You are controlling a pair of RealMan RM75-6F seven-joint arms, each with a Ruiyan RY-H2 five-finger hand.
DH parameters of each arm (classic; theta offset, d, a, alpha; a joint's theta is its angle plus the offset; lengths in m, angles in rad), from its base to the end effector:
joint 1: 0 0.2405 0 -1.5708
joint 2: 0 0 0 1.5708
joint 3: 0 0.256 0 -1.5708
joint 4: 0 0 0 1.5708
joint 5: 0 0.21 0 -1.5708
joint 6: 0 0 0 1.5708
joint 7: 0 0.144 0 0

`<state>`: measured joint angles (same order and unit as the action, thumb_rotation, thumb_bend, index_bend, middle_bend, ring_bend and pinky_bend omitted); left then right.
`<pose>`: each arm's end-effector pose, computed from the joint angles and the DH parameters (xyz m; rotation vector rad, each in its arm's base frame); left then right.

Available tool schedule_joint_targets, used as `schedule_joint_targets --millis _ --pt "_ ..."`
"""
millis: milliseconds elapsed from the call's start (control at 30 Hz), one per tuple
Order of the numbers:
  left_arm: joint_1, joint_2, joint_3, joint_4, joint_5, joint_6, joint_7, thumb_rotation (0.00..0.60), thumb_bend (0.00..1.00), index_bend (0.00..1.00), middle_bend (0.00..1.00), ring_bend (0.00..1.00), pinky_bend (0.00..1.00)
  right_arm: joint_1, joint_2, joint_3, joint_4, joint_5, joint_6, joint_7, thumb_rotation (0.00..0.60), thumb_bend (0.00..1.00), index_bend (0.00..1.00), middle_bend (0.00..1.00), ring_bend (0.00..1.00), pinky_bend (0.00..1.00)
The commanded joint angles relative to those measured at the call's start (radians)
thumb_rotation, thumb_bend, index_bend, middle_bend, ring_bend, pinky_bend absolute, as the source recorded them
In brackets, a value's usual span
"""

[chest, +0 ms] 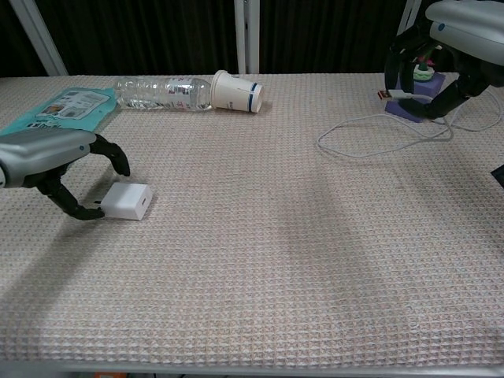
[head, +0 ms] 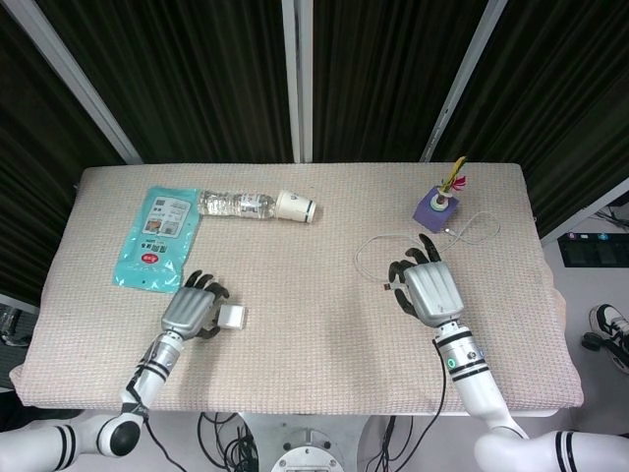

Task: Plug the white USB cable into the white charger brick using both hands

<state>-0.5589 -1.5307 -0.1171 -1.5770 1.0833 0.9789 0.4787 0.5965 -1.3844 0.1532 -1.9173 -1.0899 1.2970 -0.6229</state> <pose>-0.1986 0.2879 -0.0232 -1.8516 -1.0499 -0.7399 -0.1342 -0.2851 0.0533 1.6762 -0.8664 0.9684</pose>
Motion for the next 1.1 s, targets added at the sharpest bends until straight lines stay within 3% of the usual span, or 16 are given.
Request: schedule_joint_targets --millis 33,633,967,1100 --pt "-0.008 -0.009 0.006 -0.002 -0.011 -0.001 0.012 0.600 0.21 0.31 0.27 0.09 0.01 -0.005 0.002 0.000 0.002 -0.002 0.001 0.007 0.600 0.33 0.58 0.53 0.25 0.05" --pt "-0.030 -0.017 0.009 -0.010 -0.060 0.012 0.001 0.599 0.25 0.34 0.31 0.11 0.02 -0.018 0.000 -0.001 0.012 -0.003 -0.015 0.022 0.600 0.33 0.59 0.53 0.25 0.05" --pt "-0.045 -0.032 0.006 0.010 -0.069 0.003 -0.031 0.595 0.33 0.43 0.39 0.19 0.06 -0.022 -0.005 0.000 0.014 -0.001 -0.018 0.019 0.600 0.33 0.59 0.53 0.25 0.05" --pt "-0.045 -0.043 -0.010 0.016 -0.068 0.016 -0.062 0.554 0.36 0.47 0.43 0.23 0.09 -0.019 -0.006 0.009 0.011 0.012 -0.030 0.030 0.600 0.33 0.59 0.53 0.25 0.08"
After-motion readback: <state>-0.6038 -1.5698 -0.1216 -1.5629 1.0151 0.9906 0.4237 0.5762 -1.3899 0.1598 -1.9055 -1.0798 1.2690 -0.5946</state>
